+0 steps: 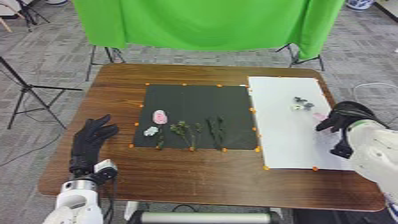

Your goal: Arrange flowers

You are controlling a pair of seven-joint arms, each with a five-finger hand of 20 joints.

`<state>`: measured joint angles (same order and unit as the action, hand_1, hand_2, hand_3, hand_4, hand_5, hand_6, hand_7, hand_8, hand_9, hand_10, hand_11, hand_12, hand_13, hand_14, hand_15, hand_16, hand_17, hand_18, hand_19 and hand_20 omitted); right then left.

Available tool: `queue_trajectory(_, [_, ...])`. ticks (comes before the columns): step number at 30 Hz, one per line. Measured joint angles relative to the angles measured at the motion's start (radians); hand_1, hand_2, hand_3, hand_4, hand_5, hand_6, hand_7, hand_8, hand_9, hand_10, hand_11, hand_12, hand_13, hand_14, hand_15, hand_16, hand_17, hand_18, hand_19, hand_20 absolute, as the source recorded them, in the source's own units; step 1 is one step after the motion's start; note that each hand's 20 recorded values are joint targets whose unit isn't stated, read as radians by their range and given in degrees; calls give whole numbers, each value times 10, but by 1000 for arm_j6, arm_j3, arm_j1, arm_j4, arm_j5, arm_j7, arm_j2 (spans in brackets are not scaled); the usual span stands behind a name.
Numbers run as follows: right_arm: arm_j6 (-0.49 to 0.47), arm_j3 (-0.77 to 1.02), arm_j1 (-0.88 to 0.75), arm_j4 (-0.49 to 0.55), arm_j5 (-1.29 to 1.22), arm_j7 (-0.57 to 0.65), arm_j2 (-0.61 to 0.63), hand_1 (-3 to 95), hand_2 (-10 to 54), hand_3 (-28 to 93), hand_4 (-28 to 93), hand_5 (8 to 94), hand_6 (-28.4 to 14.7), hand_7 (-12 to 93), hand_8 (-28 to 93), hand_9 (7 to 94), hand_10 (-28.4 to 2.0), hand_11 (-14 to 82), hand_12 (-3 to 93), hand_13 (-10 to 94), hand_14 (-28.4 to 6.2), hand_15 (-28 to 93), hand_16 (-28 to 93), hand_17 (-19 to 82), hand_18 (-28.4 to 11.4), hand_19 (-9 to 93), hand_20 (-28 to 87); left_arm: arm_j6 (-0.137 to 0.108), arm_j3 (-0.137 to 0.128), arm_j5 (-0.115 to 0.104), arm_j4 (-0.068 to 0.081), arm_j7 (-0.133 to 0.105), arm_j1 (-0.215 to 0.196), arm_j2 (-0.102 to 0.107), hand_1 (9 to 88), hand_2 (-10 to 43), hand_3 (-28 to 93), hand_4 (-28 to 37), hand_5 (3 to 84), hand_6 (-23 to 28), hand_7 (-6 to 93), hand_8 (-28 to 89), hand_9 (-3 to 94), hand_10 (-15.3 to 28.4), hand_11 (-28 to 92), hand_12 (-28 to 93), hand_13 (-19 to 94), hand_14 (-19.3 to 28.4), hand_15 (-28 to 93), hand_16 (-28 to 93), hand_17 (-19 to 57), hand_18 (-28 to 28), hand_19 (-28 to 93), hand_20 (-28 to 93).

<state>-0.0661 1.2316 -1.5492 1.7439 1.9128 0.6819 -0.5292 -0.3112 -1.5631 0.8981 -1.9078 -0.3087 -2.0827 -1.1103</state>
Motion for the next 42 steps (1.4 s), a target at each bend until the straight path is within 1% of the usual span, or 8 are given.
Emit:
queue_trajectory(4, [219, -76, 7, -17, 57, -13, 6, 578, -92, 626, -218, 787, 17, 212, 55, 880, -99, 112, 267, 937, -16, 633, 270, 686, -130, 932, 568, -1, -1, 0, -1, -2, -2, 0, 182, 108, 663, -283, 531, 35, 133, -84, 558, 154, 209, 85, 460, 175, 257, -62, 105, 101, 87, 156])
queue_trajectory(7, [276, -70, 9, -6, 73, -36, 13, 582, -91, 624, -221, 788, 16, 211, 56, 880, -97, 107, 271, 937, -15, 634, 270, 687, -129, 932, 570, -1, -2, 0, -2, -3, -4, 0, 182, 109, 663, -283, 531, 36, 133, -83, 558, 154, 209, 86, 461, 174, 256, -63, 105, 101, 87, 156])
queue_trajectory(12, [273, -91, 93, 51, 84, -85, 60, 582, -91, 628, -222, 784, 23, 212, 54, 875, -95, 88, 283, 935, -11, 633, 280, 684, -124, 932, 581, -1, -2, -1, -2, -3, -4, 1, 182, 109, 664, -283, 531, 36, 132, -83, 559, 154, 209, 86, 460, 175, 257, -62, 105, 101, 88, 156])
queue_trajectory(19, [278, -445, 511, 52, 80, -281, 76, 580, -94, 637, -224, 779, 31, 217, 50, 878, -89, 72, 296, 927, -10, 641, 289, 677, -121, 932, 594, -1, -3, -1, -2, -3, -4, 3, 182, 109, 664, -283, 530, 37, 130, -83, 558, 154, 209, 86, 460, 175, 256, -63, 105, 101, 87, 156])
queue_trajectory(27, [270, -804, 878, -117, 65, -474, -149, 577, -95, 641, -234, 775, 37, 228, 43, 876, -89, 73, 296, 925, -10, 645, 288, 672, -123, 932, 605, -1, -1, -1, -2, -5, 0, 6, 185, 111, 659, -283, 531, 37, 130, -82, 559, 154, 209, 86, 459, 175, 257, -62, 104, 101, 87, 156])
queue_trajectory(32, [232, -1038, 1067, -146, 77, -573, -304, 576, -94, 643, -239, 774, 38, 232, 37, 873, -87, 72, 292, 923, -10, 647, 289, 670, -123, 932, 608, -1, 3, -1, 0, -6, 4, 5, 179, 114, 655, -283, 531, 37, 131, -83, 558, 154, 209, 86, 460, 175, 256, -63, 104, 101, 88, 156])
queue_trajectory(38, [187, -1114, 1123, -155, 108, -628, -471, 574, -91, 643, -249, 768, 41, 242, 30, 866, -86, 72, 294, 913, -11, 658, 290, 664, -127, 932, 616, -1, 6, -2, 0, -6, 11, 5, 178, 115, 654, -283, 531, 38, 130, -82, 558, 155, 208, 85, 460, 176, 257, -62, 104, 102, 87, 156])
queue_trajectory(42, [157, -1111, 1099, -155, 125, -629, -518, 572, -90, 644, -250, 765, 46, 249, 26, 856, -84, 69, 293, 909, -11, 662, 289, 660, -127, 932, 617, -1, 6, -2, 0, -5, 13, 4, 177, 116, 655, -283, 532, 37, 129, -83, 558, 155, 208, 86, 459, 175, 257, -62, 104, 101, 87, 156])
